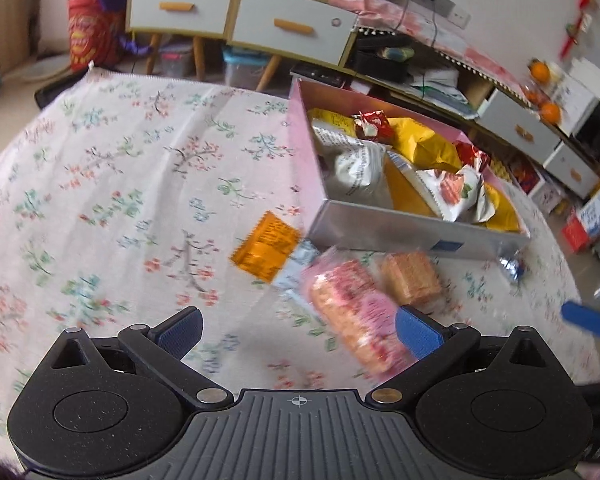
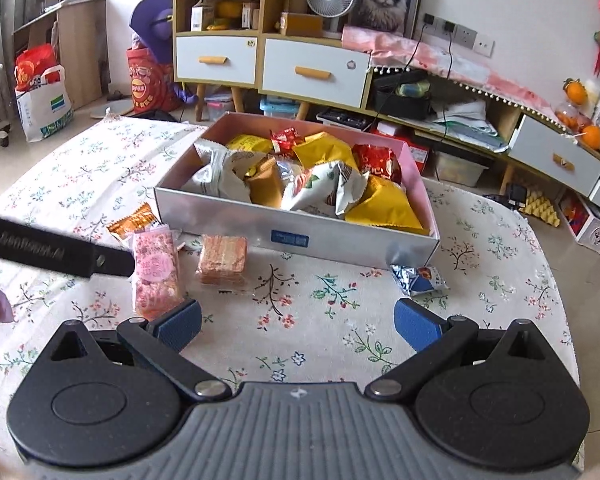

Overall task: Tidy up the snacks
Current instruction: 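Grasp the pink rice-cake bag with the left tool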

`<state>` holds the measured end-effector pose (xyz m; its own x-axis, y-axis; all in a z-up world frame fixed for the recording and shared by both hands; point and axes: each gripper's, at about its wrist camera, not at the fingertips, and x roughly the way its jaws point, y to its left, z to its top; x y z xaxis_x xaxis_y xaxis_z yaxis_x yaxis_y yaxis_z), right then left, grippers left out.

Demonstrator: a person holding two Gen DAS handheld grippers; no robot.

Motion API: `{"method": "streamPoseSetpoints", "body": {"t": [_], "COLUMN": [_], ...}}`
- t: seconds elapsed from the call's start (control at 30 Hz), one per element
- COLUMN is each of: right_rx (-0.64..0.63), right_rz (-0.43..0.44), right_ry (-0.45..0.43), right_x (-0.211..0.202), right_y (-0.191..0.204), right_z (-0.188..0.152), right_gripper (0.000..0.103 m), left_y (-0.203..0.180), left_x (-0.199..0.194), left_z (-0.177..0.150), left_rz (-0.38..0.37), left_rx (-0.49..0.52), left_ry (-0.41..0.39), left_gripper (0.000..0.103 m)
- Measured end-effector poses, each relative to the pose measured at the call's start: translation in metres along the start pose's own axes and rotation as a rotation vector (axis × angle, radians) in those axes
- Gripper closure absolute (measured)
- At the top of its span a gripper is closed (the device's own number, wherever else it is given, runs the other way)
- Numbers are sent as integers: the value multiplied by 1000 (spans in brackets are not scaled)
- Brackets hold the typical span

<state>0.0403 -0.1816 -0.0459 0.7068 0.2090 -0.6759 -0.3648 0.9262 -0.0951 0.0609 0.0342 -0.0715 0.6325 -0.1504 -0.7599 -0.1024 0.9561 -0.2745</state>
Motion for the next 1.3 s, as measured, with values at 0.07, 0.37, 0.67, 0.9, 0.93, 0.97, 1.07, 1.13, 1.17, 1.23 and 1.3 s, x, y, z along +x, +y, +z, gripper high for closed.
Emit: {"method": "streamPoseSetpoints", "body": {"t": [0.07, 0.37, 0.67, 0.9, 0.93, 0.97, 1.07, 1.13, 1.17, 1.23, 1.3], "right_rx": [10, 76, 68, 75, 80, 84, 92, 94, 95, 92, 87], "right_rz": [-1, 6, 11, 21, 25, 29, 30, 31, 33, 40, 45], "right_ry": [8, 46, 68, 64, 63, 62, 57, 54, 51, 46, 42], "right_x": [2, 12, 20, 25, 27, 27, 31, 33, 34, 37, 40], "right_y": [-3, -11, -11, -6, -6, -5, -2, 2, 4, 8, 13], "right_z": [0, -2, -2, 0, 1, 1, 4, 6, 7, 11, 14], "right_gripper": [0, 0, 0, 0, 0, 0, 1, 1, 1, 1, 1], "left_y": [-9, -40, -38, -23, -21, -18, -13, -11, -10, -6, -2], "left_x": [5, 21, 20, 14, 13, 12, 9, 6, 5, 3, 0], "left_z": [-1, -3, -5, -1, -1, -1, -1, -2, -2, -3, -4], "left_rz": [11, 43, 78, 54, 48, 42, 35, 34, 34, 34, 32], "left_rx": [-3, 30, 73, 98, 97, 98, 120, 143, 156, 178, 194], "left_ry": [7, 38, 46, 78, 82, 87, 100, 106, 109, 114, 118], "left_gripper": [1, 8, 50, 73, 73, 73, 73, 73, 73, 73, 74]}}
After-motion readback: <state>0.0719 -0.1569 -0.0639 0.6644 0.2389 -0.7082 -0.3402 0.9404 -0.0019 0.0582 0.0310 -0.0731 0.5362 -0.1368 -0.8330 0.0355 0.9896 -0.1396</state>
